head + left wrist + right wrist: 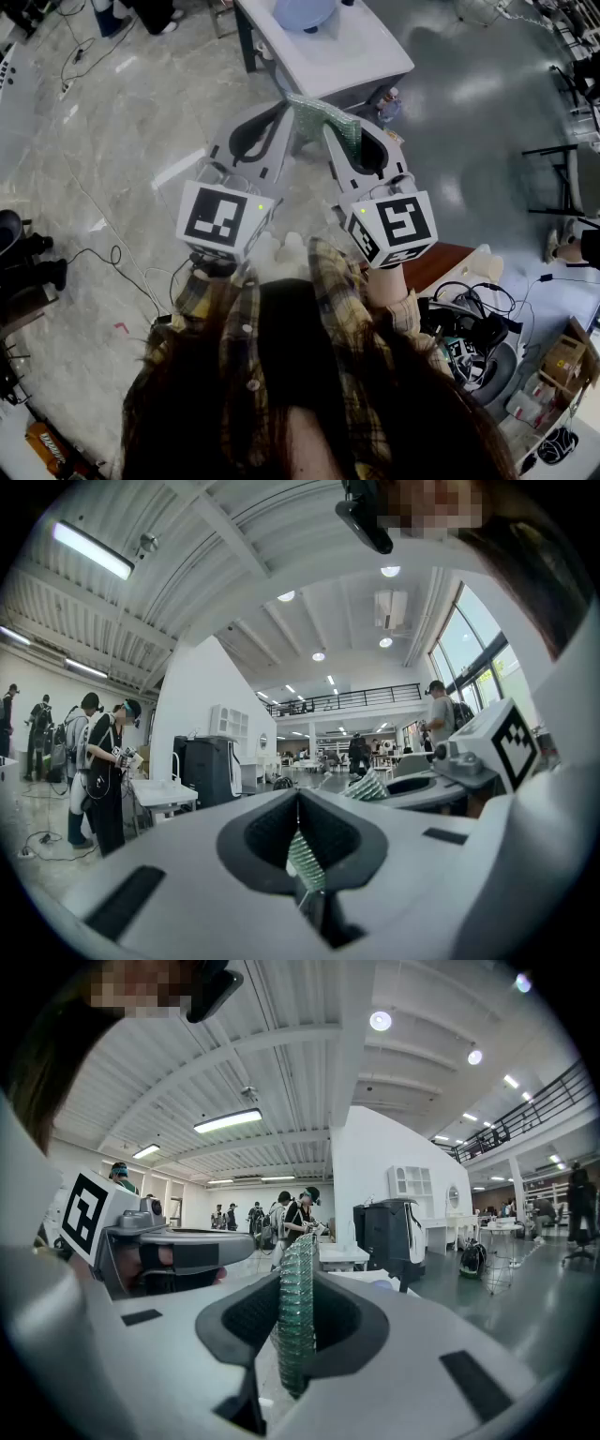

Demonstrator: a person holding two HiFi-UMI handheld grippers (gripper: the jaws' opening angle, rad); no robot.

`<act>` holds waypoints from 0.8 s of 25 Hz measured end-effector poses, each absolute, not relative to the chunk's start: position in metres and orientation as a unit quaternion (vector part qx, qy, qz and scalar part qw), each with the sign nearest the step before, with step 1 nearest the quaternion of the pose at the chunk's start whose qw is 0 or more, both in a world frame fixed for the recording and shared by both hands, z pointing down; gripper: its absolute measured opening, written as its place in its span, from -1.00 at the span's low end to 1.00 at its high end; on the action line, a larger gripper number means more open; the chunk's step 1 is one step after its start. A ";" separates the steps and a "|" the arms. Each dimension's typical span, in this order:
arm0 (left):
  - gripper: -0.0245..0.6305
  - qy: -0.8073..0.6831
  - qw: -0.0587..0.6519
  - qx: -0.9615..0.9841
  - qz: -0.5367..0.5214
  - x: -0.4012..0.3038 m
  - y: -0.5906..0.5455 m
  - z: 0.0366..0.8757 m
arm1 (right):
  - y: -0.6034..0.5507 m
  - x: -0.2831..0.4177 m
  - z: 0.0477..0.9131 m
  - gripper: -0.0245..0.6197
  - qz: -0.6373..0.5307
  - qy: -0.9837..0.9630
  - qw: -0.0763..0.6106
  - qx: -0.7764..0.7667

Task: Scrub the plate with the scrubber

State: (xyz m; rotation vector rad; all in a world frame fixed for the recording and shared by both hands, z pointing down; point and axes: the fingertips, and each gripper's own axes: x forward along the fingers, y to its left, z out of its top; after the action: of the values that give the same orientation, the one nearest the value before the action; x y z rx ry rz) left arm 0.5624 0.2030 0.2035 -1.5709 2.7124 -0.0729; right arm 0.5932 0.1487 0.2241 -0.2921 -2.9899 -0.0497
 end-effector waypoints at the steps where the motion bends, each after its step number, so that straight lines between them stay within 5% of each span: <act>1: -0.88 0.865 0.003 -0.501 -0.023 0.562 0.204 0.203 | 0.150 0.593 0.223 -0.64 -0.017 -0.993 0.068 -0.097; 20: -0.88 0.878 -0.006 -0.478 -0.021 0.561 0.203 0.212 | 0.139 0.594 0.231 -0.64 -0.005 -0.992 0.068 -0.107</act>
State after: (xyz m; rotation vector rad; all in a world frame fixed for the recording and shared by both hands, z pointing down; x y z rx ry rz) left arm 0.5612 0.2033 0.2124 -1.5079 2.7678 -0.0674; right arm 0.5945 0.1393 0.2307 -0.3234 -2.9879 -0.0157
